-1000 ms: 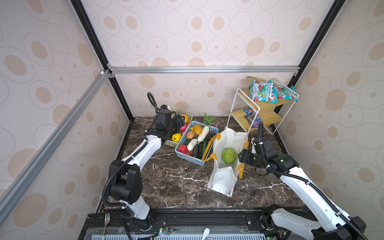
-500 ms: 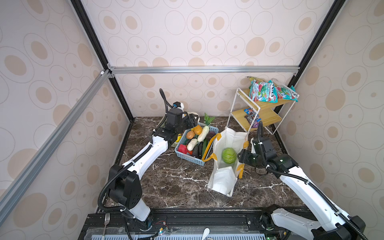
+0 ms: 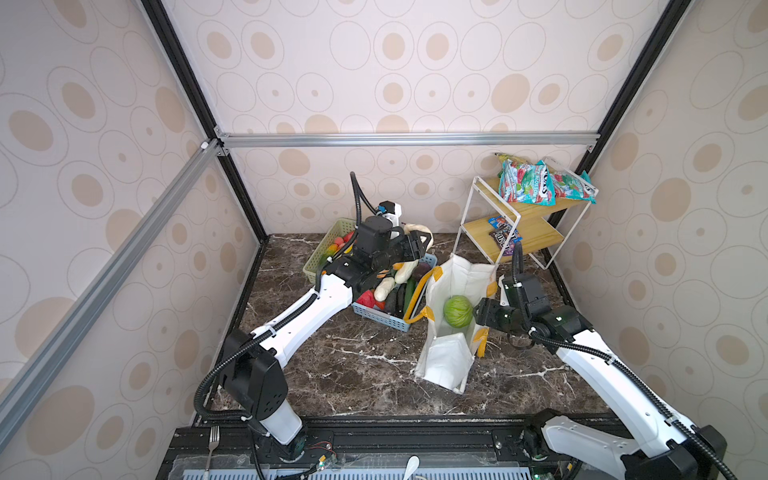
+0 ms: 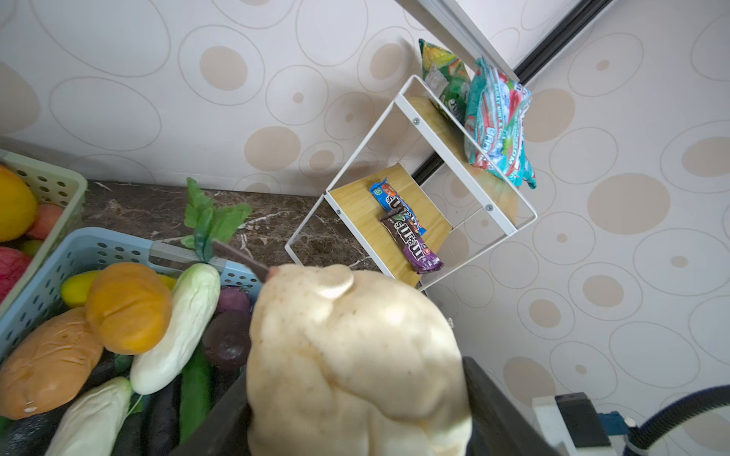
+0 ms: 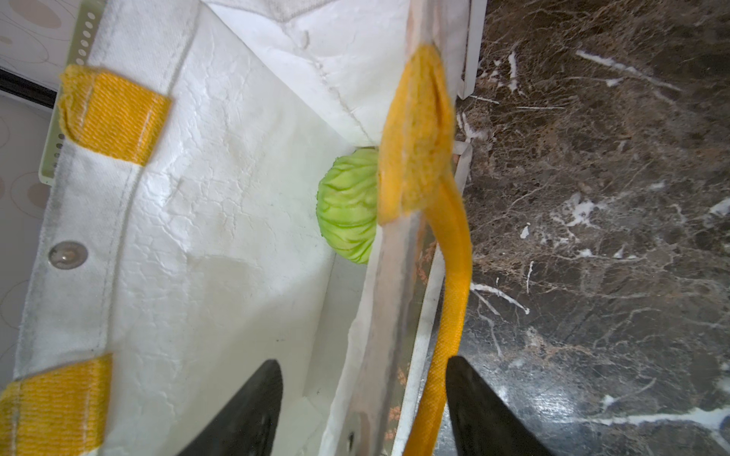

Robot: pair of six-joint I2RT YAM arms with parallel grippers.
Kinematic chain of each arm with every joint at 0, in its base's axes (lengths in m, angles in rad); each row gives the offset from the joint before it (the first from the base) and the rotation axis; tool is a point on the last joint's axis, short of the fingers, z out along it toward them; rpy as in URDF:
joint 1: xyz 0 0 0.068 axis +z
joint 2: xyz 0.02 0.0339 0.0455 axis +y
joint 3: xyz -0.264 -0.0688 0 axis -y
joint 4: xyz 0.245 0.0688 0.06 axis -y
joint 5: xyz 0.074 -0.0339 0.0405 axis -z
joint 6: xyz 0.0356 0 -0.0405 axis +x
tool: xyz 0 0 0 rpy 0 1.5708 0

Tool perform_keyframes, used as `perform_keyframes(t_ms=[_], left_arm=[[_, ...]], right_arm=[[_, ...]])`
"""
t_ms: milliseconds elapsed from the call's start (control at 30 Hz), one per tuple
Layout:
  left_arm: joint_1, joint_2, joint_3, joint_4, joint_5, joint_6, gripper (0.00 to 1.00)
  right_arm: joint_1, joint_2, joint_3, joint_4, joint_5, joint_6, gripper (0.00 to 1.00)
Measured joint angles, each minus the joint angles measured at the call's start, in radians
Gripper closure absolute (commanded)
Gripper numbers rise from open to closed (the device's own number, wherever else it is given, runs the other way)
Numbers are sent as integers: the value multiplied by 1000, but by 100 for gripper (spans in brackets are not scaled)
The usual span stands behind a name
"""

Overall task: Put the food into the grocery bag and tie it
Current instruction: 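Carry the cream bun with the left gripper over the open white bag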

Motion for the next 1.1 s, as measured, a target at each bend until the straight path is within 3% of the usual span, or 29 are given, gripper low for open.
perform_keyframes(t_ms=[367, 667, 1100], left_arm=[[-124, 100, 99, -82, 13, 89, 42], [-217, 156, 137, -148, -12, 164, 42], [-272, 257, 204, -226, -99, 256, 42]], right_arm=[[-6, 24, 48, -20, 6, -29, 31], [-81, 24, 92, -64, 8, -69, 30], [-192, -1, 98, -105, -8, -114, 30]])
